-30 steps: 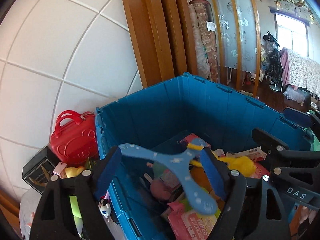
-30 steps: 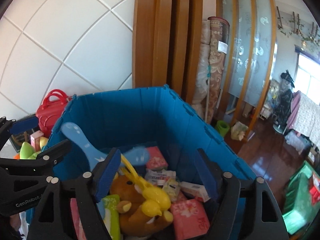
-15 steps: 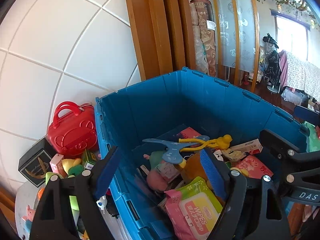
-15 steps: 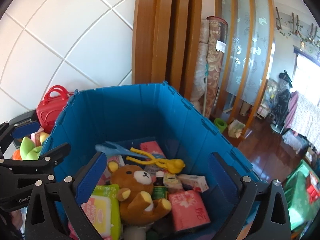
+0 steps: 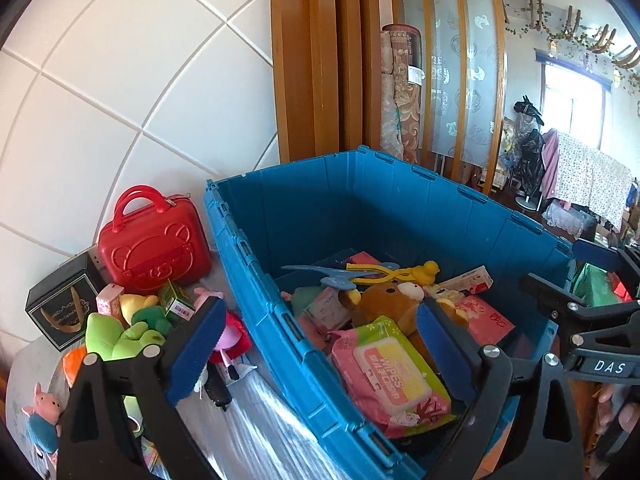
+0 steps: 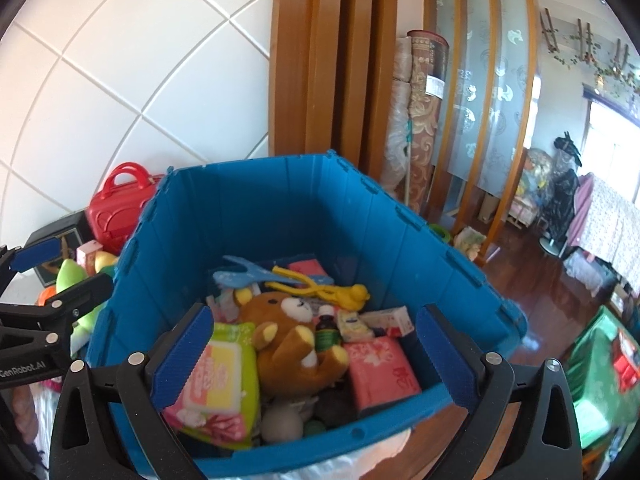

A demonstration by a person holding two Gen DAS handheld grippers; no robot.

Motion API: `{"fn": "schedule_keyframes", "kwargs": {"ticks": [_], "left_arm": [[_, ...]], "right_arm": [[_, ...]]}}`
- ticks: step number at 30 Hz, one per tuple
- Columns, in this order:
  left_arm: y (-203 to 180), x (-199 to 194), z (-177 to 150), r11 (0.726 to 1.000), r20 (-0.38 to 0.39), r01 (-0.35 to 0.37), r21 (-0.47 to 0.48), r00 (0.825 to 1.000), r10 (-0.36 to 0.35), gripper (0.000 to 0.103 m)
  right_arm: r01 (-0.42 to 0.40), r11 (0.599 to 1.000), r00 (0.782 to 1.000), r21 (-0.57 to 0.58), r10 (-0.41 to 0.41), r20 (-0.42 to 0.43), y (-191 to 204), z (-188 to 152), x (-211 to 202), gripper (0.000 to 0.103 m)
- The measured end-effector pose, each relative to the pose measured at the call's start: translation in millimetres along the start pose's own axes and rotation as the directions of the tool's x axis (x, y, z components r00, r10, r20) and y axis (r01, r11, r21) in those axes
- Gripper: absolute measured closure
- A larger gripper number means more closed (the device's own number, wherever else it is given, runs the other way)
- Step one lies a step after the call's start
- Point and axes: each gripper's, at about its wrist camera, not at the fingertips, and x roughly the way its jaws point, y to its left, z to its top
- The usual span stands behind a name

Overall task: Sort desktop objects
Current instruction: 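Withdraw both tools from the crate back toward the pile, then reach the left tool to the green plush while the right tool grasps the white bear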

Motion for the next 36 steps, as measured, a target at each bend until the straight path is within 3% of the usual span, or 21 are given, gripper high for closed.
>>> {"fn": "schedule_keyframes", "kwargs": {"ticks": [7,11,14,20,25,30,36], "left_arm": [[46,-29,-45,0.996,-0.015,-0.046,-0.076,0.999,0.045,0.004],[87,-42,-75,0.990,-0.042,-0.068,-0.124,0.997,0.063,0.004],[120,-49,-96,0.975,-0.079,-0.138,-0.173,0.989,0.125,0.004],[193,-62,-146,0.920,-0.170,-0.314,-0.233,0.945,0.280,0.004],[256,-66,-197,0.854,-0.276,-0.425,-0.302,0.896,0.348,0.004],[300,-58,-246,0.793,-0.395,-0.499,-0.349,0.846,0.358,0.004],[324,-42,-290,0.757,-0.493,-0.534,-0.378,0.808,0.323,0.004]], "right_arm": [[-0.063,0.998,0.998,-0.022,0.063,0.001,41,-23,-24,0.000],[-0.161,0.984,0.987,-0.080,0.163,0.016,85,-27,-33,0.000],[-0.223,0.966,0.974,-0.131,0.227,0.011,124,-29,-33,0.000],[-0.377,0.899,0.924,-0.224,0.380,-0.030,205,-36,-25,0.000],[-0.459,0.849,0.888,-0.263,0.443,-0.122,266,-53,0,0.000],[-0.491,0.832,0.866,-0.260,0.431,-0.254,313,-82,45,0.000],[-0.512,0.824,0.829,-0.243,0.399,-0.392,338,-119,95,0.000]]}}
